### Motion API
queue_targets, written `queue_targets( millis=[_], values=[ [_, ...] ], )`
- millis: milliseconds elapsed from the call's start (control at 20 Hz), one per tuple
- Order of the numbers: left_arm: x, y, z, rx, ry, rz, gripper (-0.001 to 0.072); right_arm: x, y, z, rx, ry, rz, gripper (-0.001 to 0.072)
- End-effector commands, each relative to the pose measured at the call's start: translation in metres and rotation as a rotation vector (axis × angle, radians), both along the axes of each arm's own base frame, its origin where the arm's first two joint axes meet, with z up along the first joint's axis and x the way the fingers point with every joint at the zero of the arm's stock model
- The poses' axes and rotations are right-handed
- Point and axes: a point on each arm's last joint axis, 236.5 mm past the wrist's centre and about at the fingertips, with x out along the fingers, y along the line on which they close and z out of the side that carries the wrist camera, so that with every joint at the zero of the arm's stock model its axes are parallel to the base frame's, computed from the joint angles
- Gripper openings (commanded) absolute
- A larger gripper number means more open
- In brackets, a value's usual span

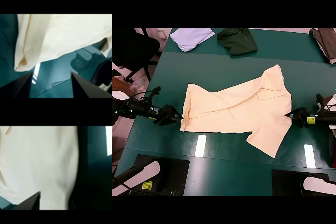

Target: Fold the shirts.

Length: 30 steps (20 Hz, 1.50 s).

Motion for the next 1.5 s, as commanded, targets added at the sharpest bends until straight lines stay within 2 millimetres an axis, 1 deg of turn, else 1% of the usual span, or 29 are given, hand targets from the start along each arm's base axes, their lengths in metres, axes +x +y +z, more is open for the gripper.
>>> queue_targets(
  millis=[0,50,100,150,200,250,350,450,500,550,600,700,900,1000,1150,1300,1400,1450],
  values=[
    [-0.003,0.014,0.003,0.095,-0.030,0.012,0.0559,0.014,0.007,-0.003,-0.037,-0.016,0.022,0.0304],
    [-0.008,0.022,0.001,0.152,-0.029,0.010,0.0559,0.016,0.006,0.000,-0.040,-0.024,0.024,0.0167],
    [-0.015,0.033,-0.002,0.211,-0.005,0.013,0.0560,0.018,0.005,0.002,-0.039,-0.030,0.027,0.0063],
    [-0.024,0.040,-0.005,0.252,0.030,0.014,0.0562,0.020,0.004,0.004,-0.038,-0.035,0.031,0.0020],
    [-0.030,0.043,-0.007,0.264,0.053,0.002,0.0613,0.021,0.003,0.007,-0.033,-0.038,0.029,0.0021],
    [-0.032,0.041,-0.009,0.259,0.059,0.002,0.0713,0.022,0.003,0.009,-0.033,-0.042,0.035,0.0020],
    [-0.036,0.030,-0.015,0.214,0.057,-0.012,0.0713,0.024,0.003,0.014,-0.029,-0.049,0.043,0.0020],
    [-0.040,0.029,-0.031,0.216,0.058,-0.005,0.0720,0.027,0.005,0.017,-0.031,-0.059,0.052,0.0020],
    [-0.043,0.021,-0.037,0.187,0.049,-0.008,0.0720,0.029,0.006,0.018,-0.035,-0.065,0.057,0.0020],
    [-0.041,0.008,-0.039,0.130,0.022,-0.005,0.0720,0.029,0.007,0.018,-0.035,-0.066,0.059,0.0020],
    [-0.039,0.000,-0.043,0.095,-0.001,0.013,0.0720,0.028,0.007,0.018,-0.033,-0.064,0.060,0.0020],
    [-0.033,0.006,-0.056,0.131,-0.026,0.051,0.0720,0.029,0.008,0.019,-0.028,-0.066,0.058,0.0020],
    [-0.012,0.021,-0.060,0.194,-0.103,0.105,0.0719,0.027,0.009,0.020,-0.022,-0.062,0.064,0.0020],
    [-0.006,0.022,-0.062,0.200,-0.116,0.119,0.0719,0.028,0.009,0.020,-0.023,-0.064,0.062,0.0020],
    [-0.006,0.005,-0.061,0.195,-0.130,0.062,0.0716,0.027,0.010,0.020,-0.020,-0.062,0.064,0.0020],
    [-0.006,-0.019,-0.062,0.196,-0.139,-0.001,0.0708,0.028,0.010,0.020,-0.020,-0.062,0.062,0.0020],
    [-0.011,-0.028,-0.063,0.202,-0.129,-0.036,0.0708,0.028,0.009,0.020,-0.021,-0.063,0.061,0.0021],
    [-0.015,-0.029,-0.066,0.213,-0.114,-0.050,0.0708,0.028,0.009,0.020,-0.021,-0.064,0.061,0.0020]
  ],
)
